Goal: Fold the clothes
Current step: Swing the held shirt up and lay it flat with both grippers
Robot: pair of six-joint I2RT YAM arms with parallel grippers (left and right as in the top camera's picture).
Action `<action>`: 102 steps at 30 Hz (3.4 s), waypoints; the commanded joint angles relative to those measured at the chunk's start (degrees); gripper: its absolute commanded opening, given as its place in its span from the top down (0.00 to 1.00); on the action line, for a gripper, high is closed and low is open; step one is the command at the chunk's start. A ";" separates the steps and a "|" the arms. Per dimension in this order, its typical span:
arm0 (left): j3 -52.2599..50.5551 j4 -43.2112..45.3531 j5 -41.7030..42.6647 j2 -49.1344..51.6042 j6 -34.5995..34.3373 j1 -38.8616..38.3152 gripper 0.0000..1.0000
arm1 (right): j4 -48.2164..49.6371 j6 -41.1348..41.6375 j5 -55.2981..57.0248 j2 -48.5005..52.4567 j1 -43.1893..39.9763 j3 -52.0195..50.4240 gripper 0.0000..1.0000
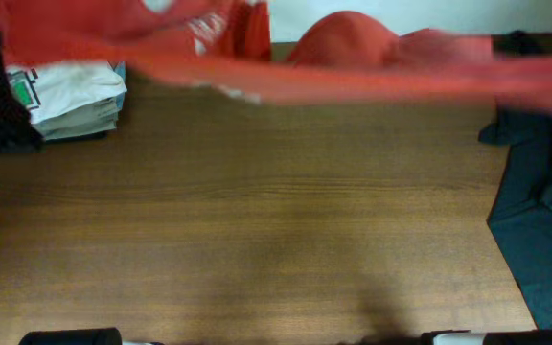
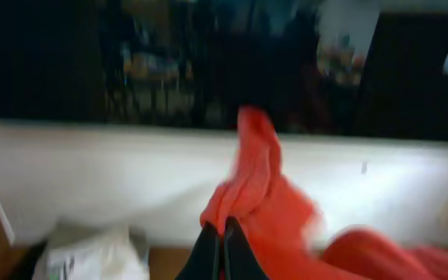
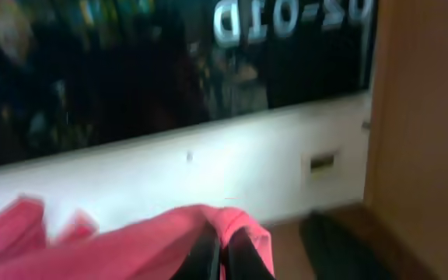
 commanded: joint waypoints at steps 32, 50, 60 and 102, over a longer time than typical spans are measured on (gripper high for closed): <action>-40.41 -10.01 1.88 -3.30 -0.83 1.11 0.99 | 2.64 3.28 -15.06 1.44 -2.34 -42.64 0.96; -5.81 18.05 3.34 13.00 3.48 2.67 0.99 | 15.43 1.77 -15.06 8.85 -14.56 -11.67 0.96; -28.76 4.72 5.42 25.77 2.78 2.62 0.99 | 4.39 1.92 -19.34 15.74 -14.34 -33.68 0.96; -104.08 -6.23 12.63 -33.97 -4.72 1.49 0.63 | 8.81 15.91 -5.16 -39.69 -14.45 -98.47 0.12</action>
